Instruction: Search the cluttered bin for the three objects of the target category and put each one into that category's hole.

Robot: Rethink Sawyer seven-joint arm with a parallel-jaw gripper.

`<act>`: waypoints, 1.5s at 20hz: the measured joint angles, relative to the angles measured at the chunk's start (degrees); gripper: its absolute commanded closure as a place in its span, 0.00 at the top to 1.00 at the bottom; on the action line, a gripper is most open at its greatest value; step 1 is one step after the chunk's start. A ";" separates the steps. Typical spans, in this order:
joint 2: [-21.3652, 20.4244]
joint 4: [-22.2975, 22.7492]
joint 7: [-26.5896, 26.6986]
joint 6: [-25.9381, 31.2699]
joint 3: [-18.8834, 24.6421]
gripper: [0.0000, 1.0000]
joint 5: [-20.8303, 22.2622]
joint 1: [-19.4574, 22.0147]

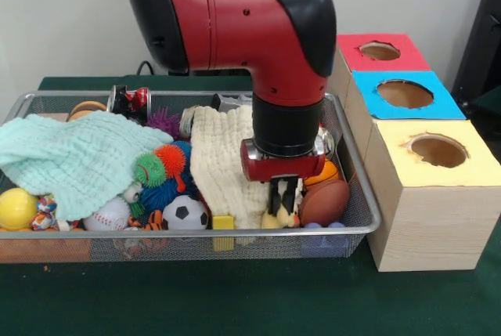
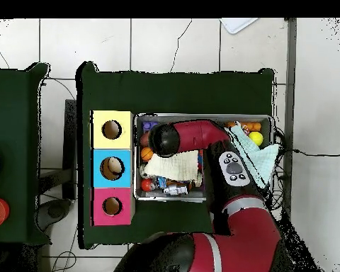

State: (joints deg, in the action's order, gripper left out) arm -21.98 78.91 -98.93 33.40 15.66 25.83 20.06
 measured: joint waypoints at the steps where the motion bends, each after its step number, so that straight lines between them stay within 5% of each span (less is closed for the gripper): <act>1: -0.77 0.57 0.00 0.14 -0.08 0.00 -0.54 -0.21; 10: -13.36 4.57 0.00 12.08 -0.56 0.00 -9.45 -3.38; 14: -16.26 5.87 -0.01 11.88 -0.98 0.00 -11.68 -4.98; 21: -18.93 12.09 -0.08 7.42 -2.20 0.00 -13.74 -8.62; 30: -22.81 21.80 -0.14 -5.82 -4.62 0.00 -16.25 -13.62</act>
State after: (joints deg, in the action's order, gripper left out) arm -44.79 100.71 -99.08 27.58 11.04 9.59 6.44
